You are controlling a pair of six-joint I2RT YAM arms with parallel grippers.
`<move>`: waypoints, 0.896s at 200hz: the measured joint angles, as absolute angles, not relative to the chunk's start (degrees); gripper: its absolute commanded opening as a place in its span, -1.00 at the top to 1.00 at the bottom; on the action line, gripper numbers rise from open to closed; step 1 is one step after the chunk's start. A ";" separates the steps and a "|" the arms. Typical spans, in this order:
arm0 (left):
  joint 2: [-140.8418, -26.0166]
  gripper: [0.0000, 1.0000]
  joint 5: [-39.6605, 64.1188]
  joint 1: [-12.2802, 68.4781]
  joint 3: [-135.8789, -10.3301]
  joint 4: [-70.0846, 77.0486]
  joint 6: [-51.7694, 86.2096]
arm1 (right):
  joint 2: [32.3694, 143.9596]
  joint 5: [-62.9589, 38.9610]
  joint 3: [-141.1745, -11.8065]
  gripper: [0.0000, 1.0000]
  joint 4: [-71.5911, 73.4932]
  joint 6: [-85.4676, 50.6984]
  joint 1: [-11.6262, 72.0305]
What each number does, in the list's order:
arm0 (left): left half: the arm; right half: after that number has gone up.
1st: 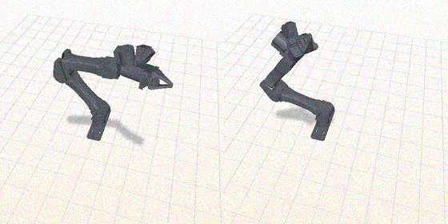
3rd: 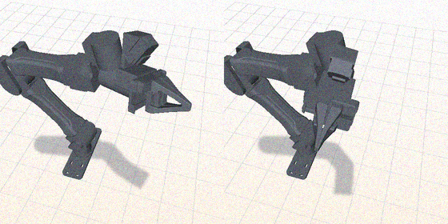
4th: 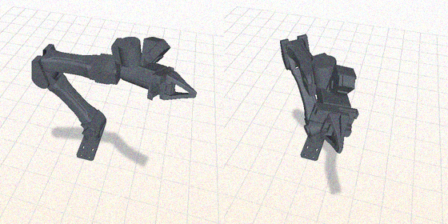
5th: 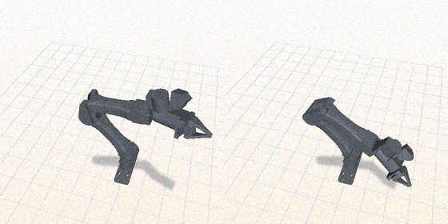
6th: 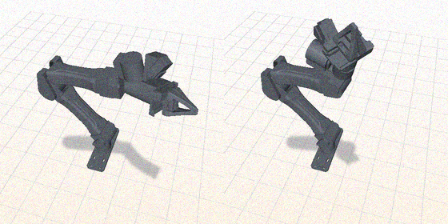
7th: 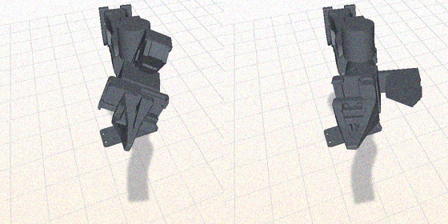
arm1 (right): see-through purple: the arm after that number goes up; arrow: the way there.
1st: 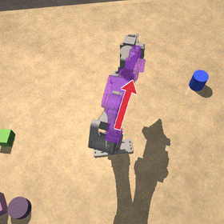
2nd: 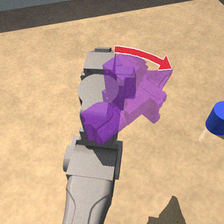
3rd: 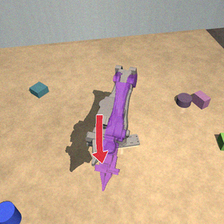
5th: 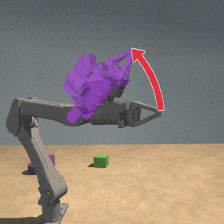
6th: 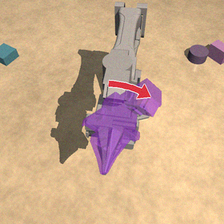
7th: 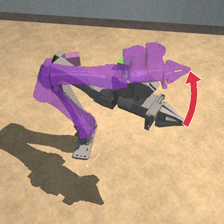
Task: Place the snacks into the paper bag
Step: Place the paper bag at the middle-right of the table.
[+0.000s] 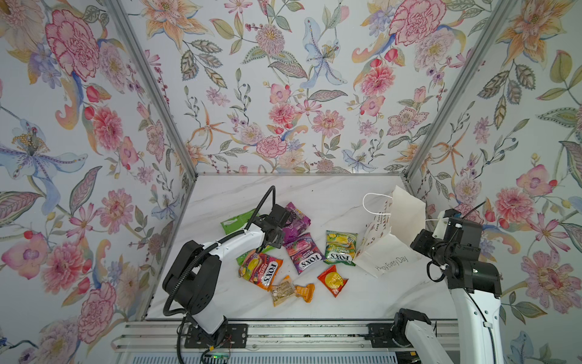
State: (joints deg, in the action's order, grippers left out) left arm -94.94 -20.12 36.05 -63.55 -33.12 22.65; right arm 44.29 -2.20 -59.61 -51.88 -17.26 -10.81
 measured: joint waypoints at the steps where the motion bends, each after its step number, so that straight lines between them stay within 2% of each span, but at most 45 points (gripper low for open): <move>1: -94.96 -0.86 -20.16 36.10 -63.55 -33.23 22.63 | 44.29 -2.15 -59.64 1.00 -51.88 -17.26 -10.81; 59: -100.16 -0.80 -23.42 38.35 -64.18 -38.39 19.81 | 44.47 2.26 -63.07 1.00 -52.49 -17.08 -10.79; 99: -102.98 -0.60 -24.40 38.44 -66.46 -39.94 17.85 | 44.62 1.72 -62.92 1.00 -52.47 -17.10 -10.79; 139: -107.11 -0.52 -24.23 40.32 -68.31 -40.93 16.32 | 44.62 0.99 -61.91 1.00 -52.29 -17.10 -10.79; 179: -108.47 -0.32 -24.58 42.09 -68.75 -41.82 15.64 | 44.62 0.56 -61.69 1.00 -52.18 -17.10 -10.79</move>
State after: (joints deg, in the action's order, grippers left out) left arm -108.47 -24.58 42.09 -68.75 -41.82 15.64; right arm 44.62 0.56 -61.69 -52.18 -17.10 -10.79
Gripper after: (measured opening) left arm 0.695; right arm 0.047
